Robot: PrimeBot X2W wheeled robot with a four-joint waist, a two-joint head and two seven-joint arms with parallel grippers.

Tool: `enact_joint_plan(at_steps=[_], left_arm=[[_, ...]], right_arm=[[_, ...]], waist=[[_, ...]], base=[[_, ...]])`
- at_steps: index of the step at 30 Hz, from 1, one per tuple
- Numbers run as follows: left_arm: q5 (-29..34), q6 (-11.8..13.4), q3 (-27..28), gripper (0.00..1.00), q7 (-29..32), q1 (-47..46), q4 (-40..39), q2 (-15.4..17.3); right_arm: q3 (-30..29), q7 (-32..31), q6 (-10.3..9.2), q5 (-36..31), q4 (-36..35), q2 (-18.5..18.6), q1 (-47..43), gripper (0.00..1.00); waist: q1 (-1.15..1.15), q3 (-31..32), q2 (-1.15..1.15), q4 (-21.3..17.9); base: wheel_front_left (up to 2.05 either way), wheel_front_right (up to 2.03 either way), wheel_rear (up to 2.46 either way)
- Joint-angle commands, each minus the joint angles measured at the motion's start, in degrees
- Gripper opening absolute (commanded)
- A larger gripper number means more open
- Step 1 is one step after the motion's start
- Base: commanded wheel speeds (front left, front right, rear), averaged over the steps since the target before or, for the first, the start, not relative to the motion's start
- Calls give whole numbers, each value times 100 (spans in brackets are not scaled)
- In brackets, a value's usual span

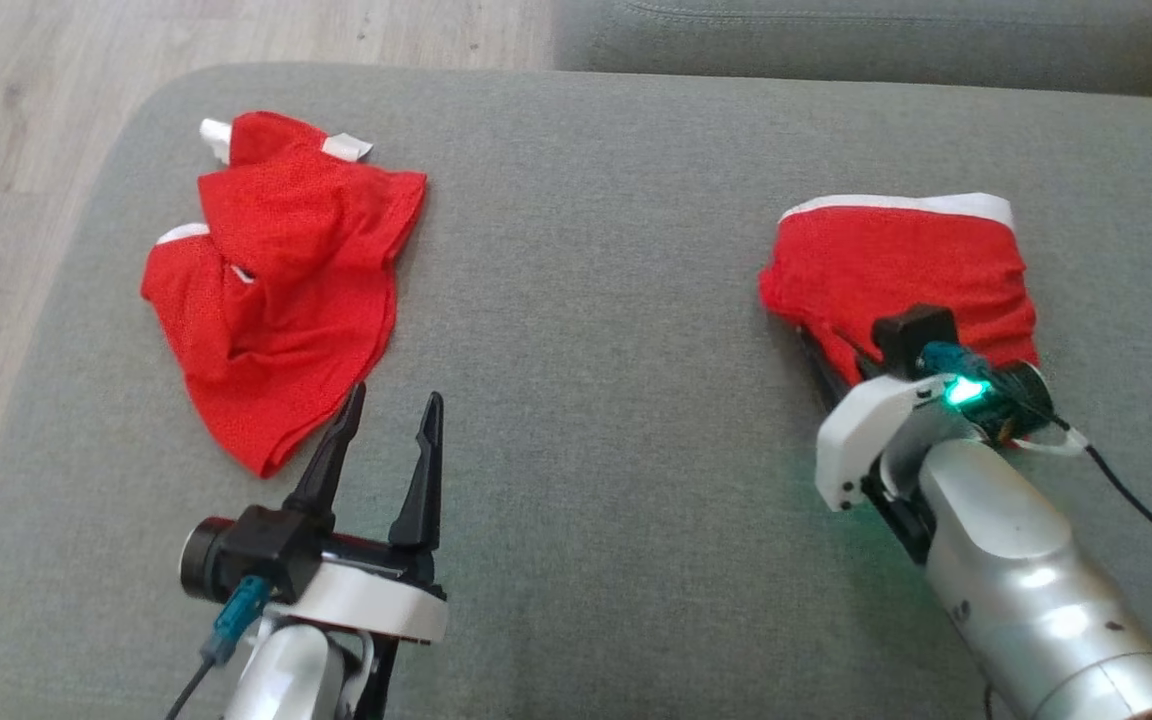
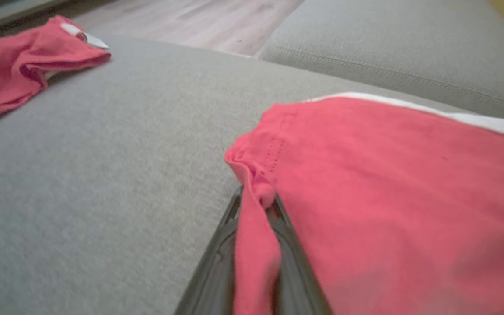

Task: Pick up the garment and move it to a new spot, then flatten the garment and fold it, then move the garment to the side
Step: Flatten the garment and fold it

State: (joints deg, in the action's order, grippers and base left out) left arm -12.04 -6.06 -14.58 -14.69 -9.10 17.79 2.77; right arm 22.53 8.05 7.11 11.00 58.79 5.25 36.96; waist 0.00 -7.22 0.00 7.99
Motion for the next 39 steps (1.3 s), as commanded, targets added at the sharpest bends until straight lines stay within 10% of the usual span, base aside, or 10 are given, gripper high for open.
enact_joint_plan(at_steps=[1, 8, 16, 23, 32, 33, 34, 35, 39], left_arm=[[42, 10, 243, 100, -30, -125, -185, 12], [34, 23, 284, 100, -30, -91, -229, 12], [-8, 55, 348, 100, -30, 25, -368, 11], [-88, 115, 394, 100, -30, 77, -521, 11], [-144, 118, 274, 100, -30, 1, -629, 11], [-145, 113, 254, 100, -30, -26, -629, 11], [-144, 109, 234, 100, -30, -53, -622, 11], [-139, 101, 211, 100, -30, -84, -610, 11], [-128, 66, 117, 100, -30, -245, -578, 11]], right_arm=[[152, 19, 37, -108, -45, 61, 46, 98], [-497, 549, 37, -392, -238, 96, -22, 100], [-1927, 691, 37, -708, -2119, -129, -1011, 100], [-2081, 694, 37, -761, -3894, -232, -2443, 100], [-1967, 694, 37, -605, -4258, -236, -2755, 100], [-1978, 694, 37, -608, -4252, -236, -2672, 90], [-1997, 691, 37, -599, -4235, -236, -2572, 29], [-2021, 675, 37, -602, -4209, -236, -2456, 0], [-2226, 555, 37, -728, -4004, -236, -1863, 0]], waist=[[0, 1, 0, -58], [0, 117, 0, -399], [0, 290, 0, -766], [0, 291, 0, -967], [0, -18, 0, -905], [0, -82, 0, -867], [0, -153, 0, -823], [0, -236, 0, -774], [0, -578, 0, -539]], base=[[0, 0, 0], [0, 0, 0], [0, 0, 0], [0, 0, 0], [0, 0, 0], [0, 0, 0], [0, 0, 0], [0, 0, 0], [0, 0, 0]])
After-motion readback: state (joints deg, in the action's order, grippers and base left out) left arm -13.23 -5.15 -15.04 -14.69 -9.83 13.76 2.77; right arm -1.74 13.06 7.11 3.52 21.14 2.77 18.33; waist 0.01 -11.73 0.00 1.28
